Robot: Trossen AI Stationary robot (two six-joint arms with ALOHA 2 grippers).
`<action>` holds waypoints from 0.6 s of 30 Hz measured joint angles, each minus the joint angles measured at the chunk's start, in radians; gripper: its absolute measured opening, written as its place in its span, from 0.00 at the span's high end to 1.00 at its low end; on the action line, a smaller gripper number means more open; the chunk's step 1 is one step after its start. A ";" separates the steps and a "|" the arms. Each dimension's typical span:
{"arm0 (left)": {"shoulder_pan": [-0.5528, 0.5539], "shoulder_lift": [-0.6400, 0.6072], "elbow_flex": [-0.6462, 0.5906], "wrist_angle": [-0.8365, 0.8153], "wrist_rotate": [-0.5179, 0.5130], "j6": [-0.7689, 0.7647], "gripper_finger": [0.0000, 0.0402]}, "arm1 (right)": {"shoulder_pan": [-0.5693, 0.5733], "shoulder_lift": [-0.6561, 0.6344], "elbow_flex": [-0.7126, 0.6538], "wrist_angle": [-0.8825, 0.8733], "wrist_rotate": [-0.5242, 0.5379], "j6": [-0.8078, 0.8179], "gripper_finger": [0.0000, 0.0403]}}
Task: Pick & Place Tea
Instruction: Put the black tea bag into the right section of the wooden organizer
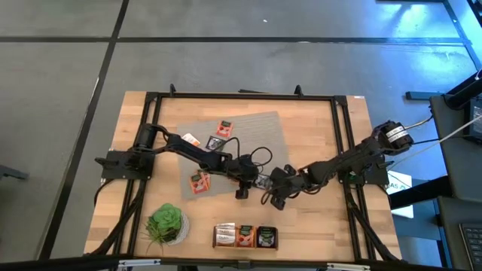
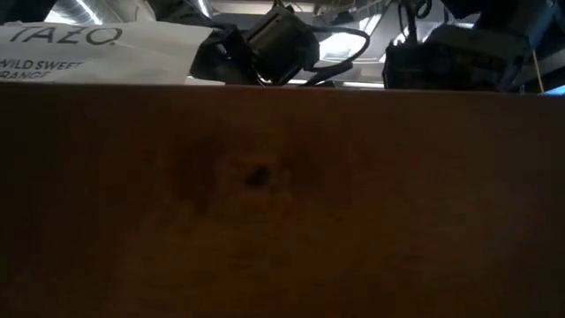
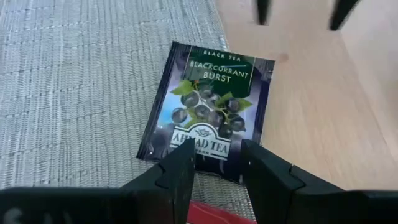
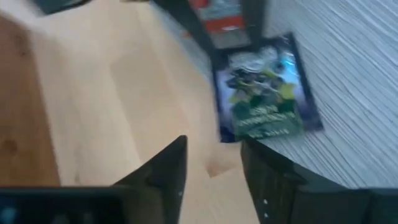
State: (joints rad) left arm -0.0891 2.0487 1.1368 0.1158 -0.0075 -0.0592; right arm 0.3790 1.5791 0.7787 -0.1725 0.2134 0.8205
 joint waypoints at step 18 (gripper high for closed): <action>-0.003 0.016 -0.015 -0.002 -0.002 -0.045 0.68 | -0.031 0.004 -0.086 0.089 0.072 0.443 0.29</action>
State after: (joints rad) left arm -0.0917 2.0651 1.1213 0.1139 -0.0093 -0.1043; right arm 0.3481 1.5833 0.6926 -0.0837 0.2852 1.2634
